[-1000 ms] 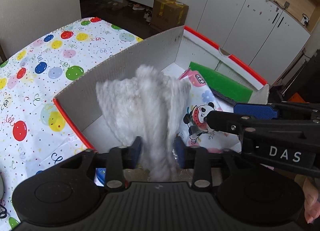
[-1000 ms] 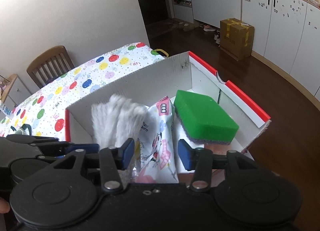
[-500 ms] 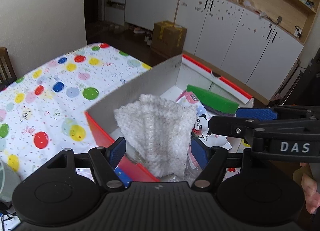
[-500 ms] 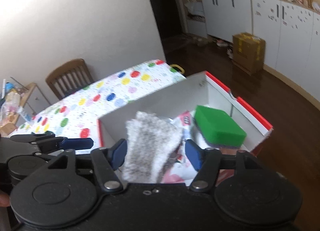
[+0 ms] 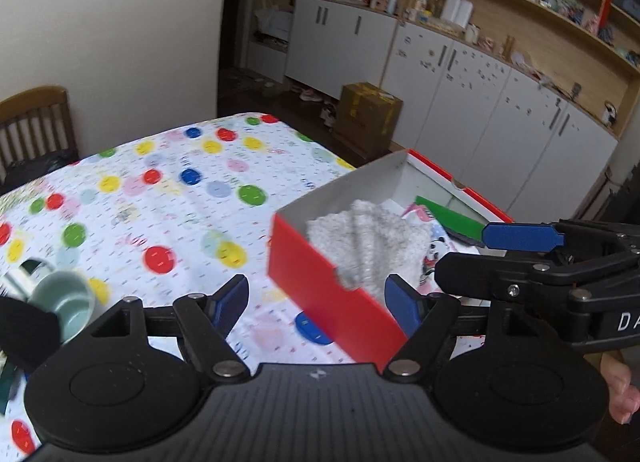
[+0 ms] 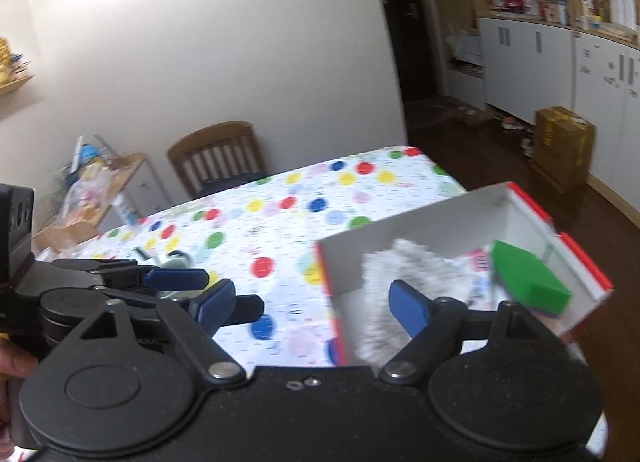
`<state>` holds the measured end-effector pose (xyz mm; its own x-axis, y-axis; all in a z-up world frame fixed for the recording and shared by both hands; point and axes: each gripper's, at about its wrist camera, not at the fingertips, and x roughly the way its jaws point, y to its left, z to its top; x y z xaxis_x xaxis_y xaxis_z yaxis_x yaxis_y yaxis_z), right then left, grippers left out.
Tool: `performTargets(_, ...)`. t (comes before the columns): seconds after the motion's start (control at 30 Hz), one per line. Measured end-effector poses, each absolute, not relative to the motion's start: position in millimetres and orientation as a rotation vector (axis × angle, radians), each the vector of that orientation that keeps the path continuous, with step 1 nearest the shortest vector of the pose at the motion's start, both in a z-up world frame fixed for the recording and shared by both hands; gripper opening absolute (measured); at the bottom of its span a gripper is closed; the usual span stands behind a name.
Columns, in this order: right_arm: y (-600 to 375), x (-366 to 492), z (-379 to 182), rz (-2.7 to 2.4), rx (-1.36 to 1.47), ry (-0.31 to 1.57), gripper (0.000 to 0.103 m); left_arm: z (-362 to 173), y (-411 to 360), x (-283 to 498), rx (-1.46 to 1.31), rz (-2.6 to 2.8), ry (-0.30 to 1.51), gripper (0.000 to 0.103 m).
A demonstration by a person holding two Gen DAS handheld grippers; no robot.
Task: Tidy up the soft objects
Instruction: 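Move both tools back over the table toward the tote bag and black mask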
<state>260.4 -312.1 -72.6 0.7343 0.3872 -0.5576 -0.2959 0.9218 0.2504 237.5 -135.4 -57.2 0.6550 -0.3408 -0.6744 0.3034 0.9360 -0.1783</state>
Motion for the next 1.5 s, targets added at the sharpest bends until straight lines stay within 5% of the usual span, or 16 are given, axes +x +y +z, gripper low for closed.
performTargets(0.5, -209, 263, -66, 0.603, 0.012, 0.662, 0.091, -60, -4, 188, -0.192, -0.176, 0.732, 0.087)
performTargets(0.73, -156, 269, -74, 0.676, -0.022, 0.674, 0.091, -71, 56, 171, -0.252, -0.056, 0.702, 0.102)
performTargets(1.5, -44, 323, -130, 0.710, -0.173, 0.794, 0.088, -157, 144, 186, -0.081, 0.153, 0.713, 0.102)
